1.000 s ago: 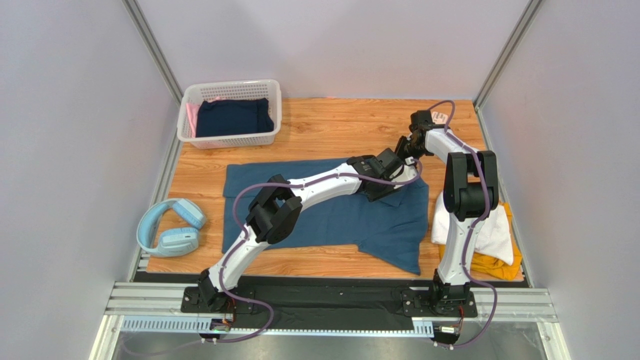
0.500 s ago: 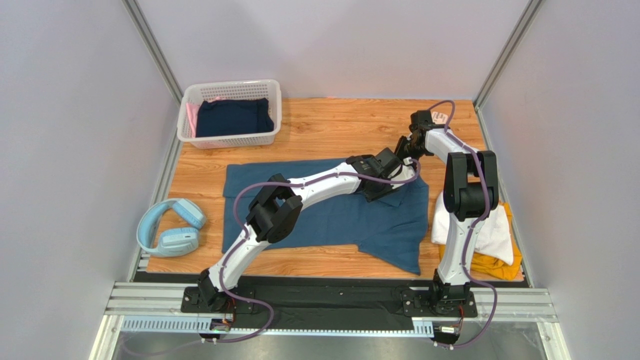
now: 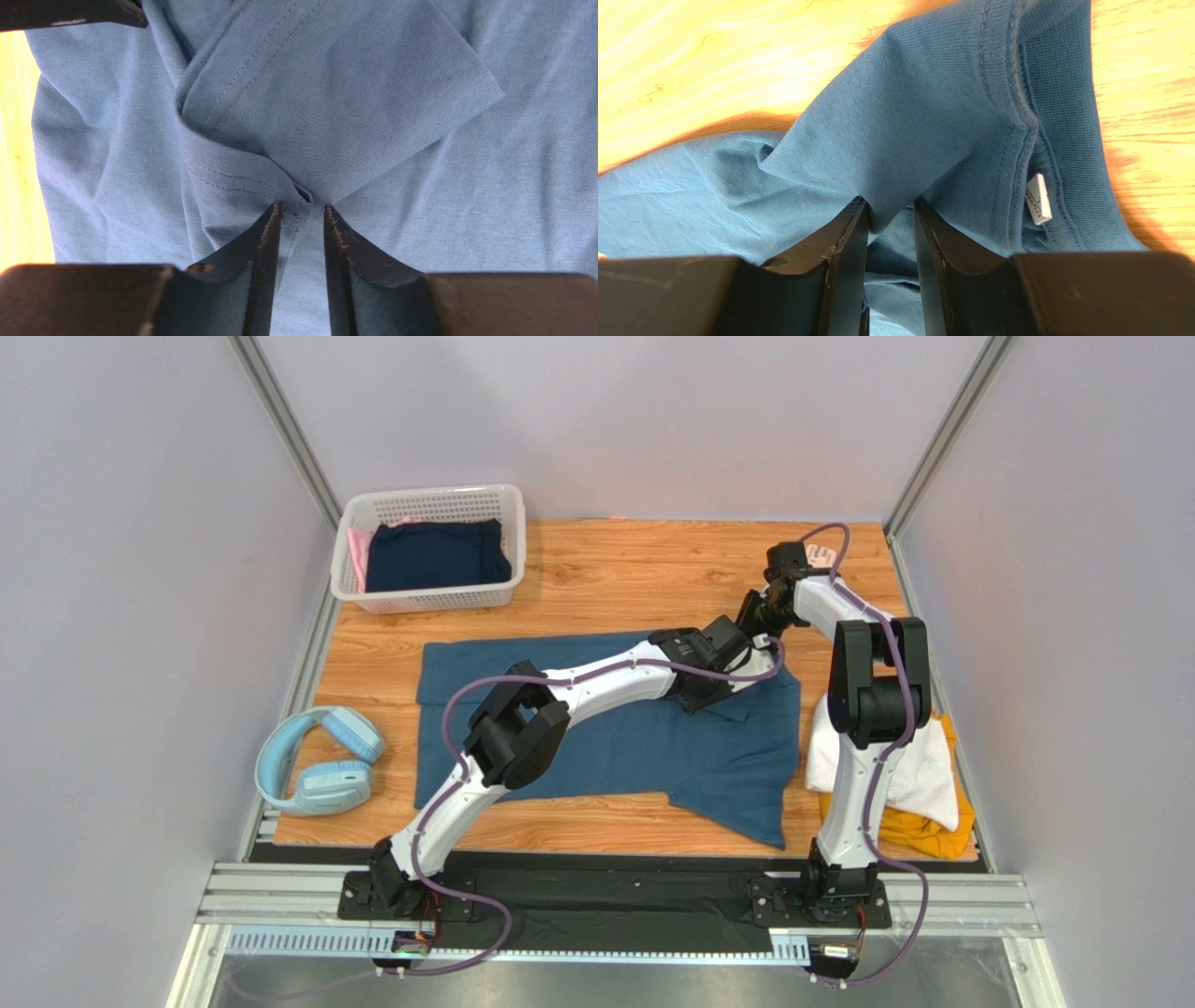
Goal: Fold and stack the t-shirts
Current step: Fold the flattened tshirt in 1/3 of the way
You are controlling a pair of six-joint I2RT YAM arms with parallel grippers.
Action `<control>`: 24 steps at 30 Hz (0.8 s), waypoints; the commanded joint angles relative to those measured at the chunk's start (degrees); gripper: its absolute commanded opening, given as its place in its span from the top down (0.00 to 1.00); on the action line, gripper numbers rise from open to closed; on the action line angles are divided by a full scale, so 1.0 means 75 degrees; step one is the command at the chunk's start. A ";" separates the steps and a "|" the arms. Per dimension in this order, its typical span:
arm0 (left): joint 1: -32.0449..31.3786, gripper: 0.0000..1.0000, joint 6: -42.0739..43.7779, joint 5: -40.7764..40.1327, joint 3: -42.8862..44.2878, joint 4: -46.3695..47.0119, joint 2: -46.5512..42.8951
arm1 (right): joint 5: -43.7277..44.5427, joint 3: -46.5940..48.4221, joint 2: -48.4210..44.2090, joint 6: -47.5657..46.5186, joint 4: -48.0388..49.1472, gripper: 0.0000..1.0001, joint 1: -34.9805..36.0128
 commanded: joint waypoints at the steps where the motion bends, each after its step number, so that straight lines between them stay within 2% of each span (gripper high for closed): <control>1: 0.0003 0.70 0.0077 0.0011 0.0383 -0.0052 0.0099 | 0.0205 -0.0198 0.0308 0.0045 0.0067 0.65 0.0042; 9: 0.0096 0.78 0.0159 0.0022 0.0535 -0.0122 0.0087 | 0.0182 -0.0198 0.0309 0.0045 0.0090 0.65 0.0054; 12: 0.0096 0.86 0.0194 0.0069 0.0524 -0.0157 0.0087 | 0.0170 -0.0198 0.0297 0.0033 0.0090 0.65 0.0042; 13: 0.0096 0.92 0.0206 0.0069 0.0535 -0.0157 0.0064 | 0.0182 -0.0209 0.0297 0.0033 0.0090 0.65 0.0054; 15: 0.0096 0.99 0.0229 0.0058 0.0512 -0.0180 0.0052 | 0.0170 -0.0198 0.0297 0.0033 0.0090 0.65 0.0054; 24: 0.0096 1.00 0.0381 0.0140 0.0336 -0.0216 -0.0241 | 0.0182 -0.0198 0.0309 0.0045 0.0079 0.65 0.0042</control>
